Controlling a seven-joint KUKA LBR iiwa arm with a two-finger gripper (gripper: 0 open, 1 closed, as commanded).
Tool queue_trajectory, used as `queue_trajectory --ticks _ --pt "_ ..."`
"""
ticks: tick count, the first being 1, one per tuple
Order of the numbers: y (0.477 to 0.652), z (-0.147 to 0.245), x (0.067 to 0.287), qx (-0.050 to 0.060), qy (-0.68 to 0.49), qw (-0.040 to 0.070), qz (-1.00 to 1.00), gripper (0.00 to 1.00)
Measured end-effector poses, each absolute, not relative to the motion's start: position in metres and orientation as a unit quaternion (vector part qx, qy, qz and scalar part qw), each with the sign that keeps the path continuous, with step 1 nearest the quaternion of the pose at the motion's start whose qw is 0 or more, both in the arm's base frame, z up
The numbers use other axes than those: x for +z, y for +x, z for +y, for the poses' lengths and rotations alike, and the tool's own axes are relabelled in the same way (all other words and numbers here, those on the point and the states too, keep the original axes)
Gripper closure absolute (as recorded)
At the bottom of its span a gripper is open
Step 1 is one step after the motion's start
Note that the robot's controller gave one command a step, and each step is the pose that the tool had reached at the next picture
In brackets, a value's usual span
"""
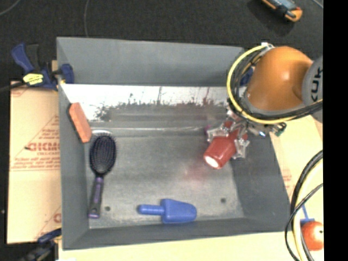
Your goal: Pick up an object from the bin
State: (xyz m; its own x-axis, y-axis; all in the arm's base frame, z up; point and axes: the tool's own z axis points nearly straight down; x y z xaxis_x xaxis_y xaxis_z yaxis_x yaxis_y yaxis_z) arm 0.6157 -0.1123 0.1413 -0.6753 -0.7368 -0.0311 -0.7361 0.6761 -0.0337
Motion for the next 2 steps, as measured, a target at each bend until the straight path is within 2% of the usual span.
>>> queue_trajectory --ticks 1,2 --pt "0.643 -0.155 0.122 -0.01 -0.418 0.024 0.908 1.0" --pt "0.614 -0.104 0.151 -0.008 -0.39 0.024 0.92 1.0"
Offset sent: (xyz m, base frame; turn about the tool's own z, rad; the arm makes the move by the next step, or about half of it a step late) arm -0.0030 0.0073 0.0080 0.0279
